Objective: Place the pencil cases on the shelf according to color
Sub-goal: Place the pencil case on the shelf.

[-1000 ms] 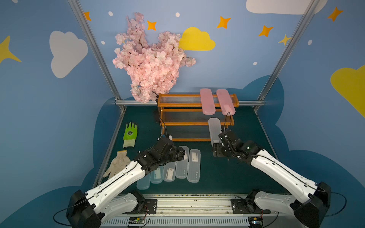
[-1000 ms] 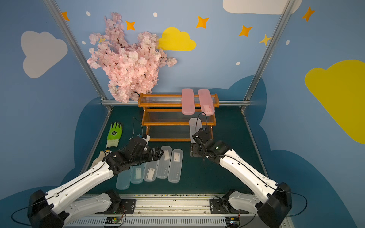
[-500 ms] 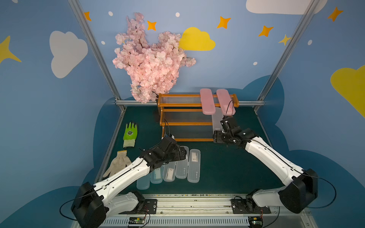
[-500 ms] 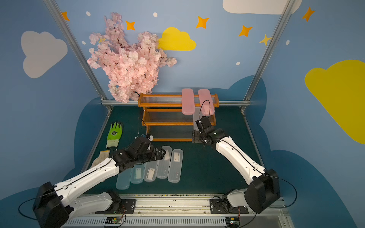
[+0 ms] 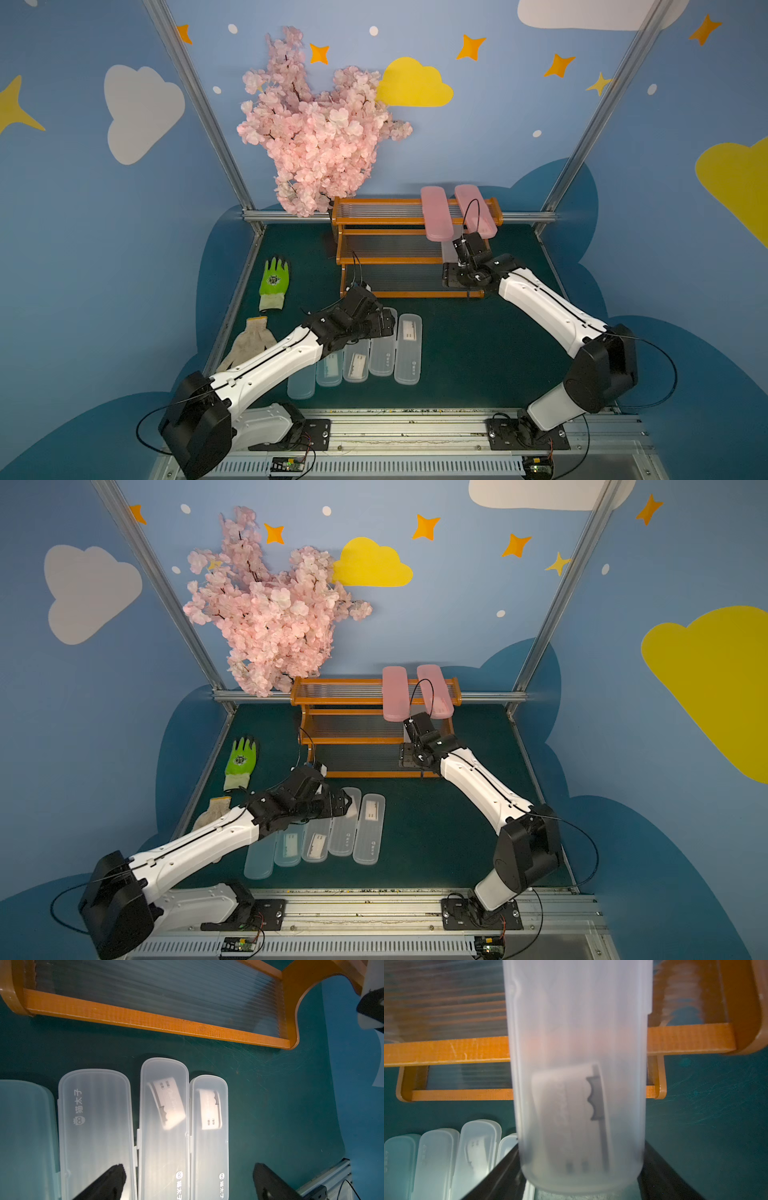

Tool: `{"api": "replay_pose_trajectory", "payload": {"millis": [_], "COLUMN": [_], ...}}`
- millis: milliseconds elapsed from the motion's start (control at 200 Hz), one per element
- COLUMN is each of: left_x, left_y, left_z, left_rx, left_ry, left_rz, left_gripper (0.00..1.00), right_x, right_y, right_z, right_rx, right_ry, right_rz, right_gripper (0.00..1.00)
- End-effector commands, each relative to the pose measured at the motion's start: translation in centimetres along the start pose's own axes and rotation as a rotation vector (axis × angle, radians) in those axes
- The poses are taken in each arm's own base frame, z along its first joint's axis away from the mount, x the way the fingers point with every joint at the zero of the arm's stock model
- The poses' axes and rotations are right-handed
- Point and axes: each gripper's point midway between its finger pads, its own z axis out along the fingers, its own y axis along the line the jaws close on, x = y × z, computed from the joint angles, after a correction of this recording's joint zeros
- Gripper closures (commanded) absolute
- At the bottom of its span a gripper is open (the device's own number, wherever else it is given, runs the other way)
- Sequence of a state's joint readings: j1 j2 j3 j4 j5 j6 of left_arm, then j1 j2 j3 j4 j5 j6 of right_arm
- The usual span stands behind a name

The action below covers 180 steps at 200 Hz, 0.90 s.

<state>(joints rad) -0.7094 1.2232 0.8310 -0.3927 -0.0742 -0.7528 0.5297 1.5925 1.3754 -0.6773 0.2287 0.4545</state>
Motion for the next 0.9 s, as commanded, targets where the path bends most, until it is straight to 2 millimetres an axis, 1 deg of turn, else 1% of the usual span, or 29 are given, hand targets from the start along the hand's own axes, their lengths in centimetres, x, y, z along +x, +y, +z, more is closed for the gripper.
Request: {"api": "replay_pose_trajectory", "payload": {"millis": [0,55,210,340,501,601,721,806,896], "left_x": [-0.9,-0.8,-0.6,-0.5,-0.3,0.1,0.9,1.9,3.3], "left_y": [-1.0,-1.0,-0.6,-0.3,0.8,2.1,3.6,4.6,5.5], "left_z": [-0.1,-0.1,-0.6,-1.5,-3.4,-4.7,-5.9,-6.3,-6.2], "left_rx": [0.031,0.037,0.035,0.031,0.015,-0.008,-0.038,-0.056,-0.067], "left_ry": [-0.014,-0.009,0.0,-0.007,-0.046,-0.074,-0.081,-0.062,-0.026], "left_rz": [0.018,0.018,0.011,0.008,-0.002,-0.014,-0.036,-0.048,-0.066], "left_gripper": [0.0,0.0,0.0,0.0,0.0,0.0,0.0,0.0,0.0], "right_x": [-1.6,-1.6,-1.5,-1.3,-0.2,1.2,3.4,5.3,8.0], "right_y": [-0.4,-0.4,-0.3,0.1,0.0,-0.5,-1.0,-1.2,-1.4], "right_z": [0.0,-0.1,-1.0,-2.5,-4.8,-5.9,-6.5,-7.0,-7.2], "right_rx": [0.031,0.034,0.031,-0.01,-0.061,-0.076,-0.093,-0.108,-0.096], "right_ry": [-0.028,-0.02,0.005,0.006,0.009,0.02,0.044,0.066,0.08], "right_rz": [0.012,0.02,0.052,0.049,0.055,0.079,0.1,0.119,0.157], "right_gripper": [0.27,0.2,0.08,0.06,0.04,0.03,0.04,0.05,0.08]}}
